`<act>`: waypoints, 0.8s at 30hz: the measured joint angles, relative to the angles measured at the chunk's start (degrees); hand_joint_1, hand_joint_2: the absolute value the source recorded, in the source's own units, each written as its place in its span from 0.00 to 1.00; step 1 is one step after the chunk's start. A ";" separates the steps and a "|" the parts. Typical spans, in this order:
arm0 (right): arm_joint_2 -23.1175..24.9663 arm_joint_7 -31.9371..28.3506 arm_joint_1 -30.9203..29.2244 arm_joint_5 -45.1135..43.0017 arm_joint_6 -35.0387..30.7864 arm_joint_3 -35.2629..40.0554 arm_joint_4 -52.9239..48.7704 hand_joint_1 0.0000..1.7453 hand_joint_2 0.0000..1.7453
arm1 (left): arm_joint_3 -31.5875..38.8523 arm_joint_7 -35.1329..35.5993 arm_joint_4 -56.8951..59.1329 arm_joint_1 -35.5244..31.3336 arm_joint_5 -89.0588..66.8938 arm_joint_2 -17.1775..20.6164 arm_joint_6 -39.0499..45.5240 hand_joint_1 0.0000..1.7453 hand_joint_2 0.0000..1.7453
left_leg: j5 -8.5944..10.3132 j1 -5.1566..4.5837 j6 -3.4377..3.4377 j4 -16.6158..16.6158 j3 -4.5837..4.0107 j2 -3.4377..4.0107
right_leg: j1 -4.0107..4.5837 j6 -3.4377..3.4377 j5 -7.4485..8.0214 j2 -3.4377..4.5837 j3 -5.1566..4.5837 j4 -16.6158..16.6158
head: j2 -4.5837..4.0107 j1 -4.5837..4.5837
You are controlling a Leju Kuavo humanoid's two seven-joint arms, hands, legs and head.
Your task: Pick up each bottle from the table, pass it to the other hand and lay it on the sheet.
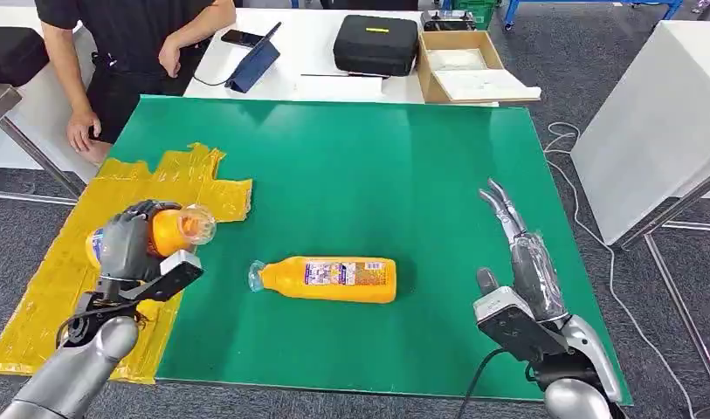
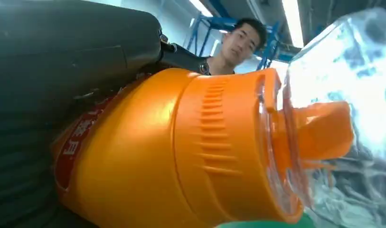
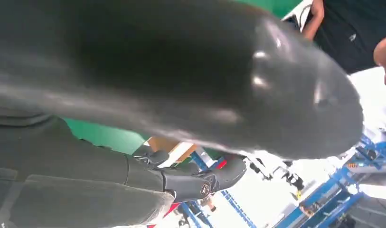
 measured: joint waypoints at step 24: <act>-2.47 -0.65 -0.93 -1.97 -0.22 3.08 1.84 0.00 0.00 | -9.01 4.21 11.83 -4.11 -11.73 -1.29 4.75 0.00 0.00 | 0.00 0.01 0.00 0.00 -0.01 0.01 | 0.00 0.01 0.01 0.02 -0.01 0.00 | 0.00 0.00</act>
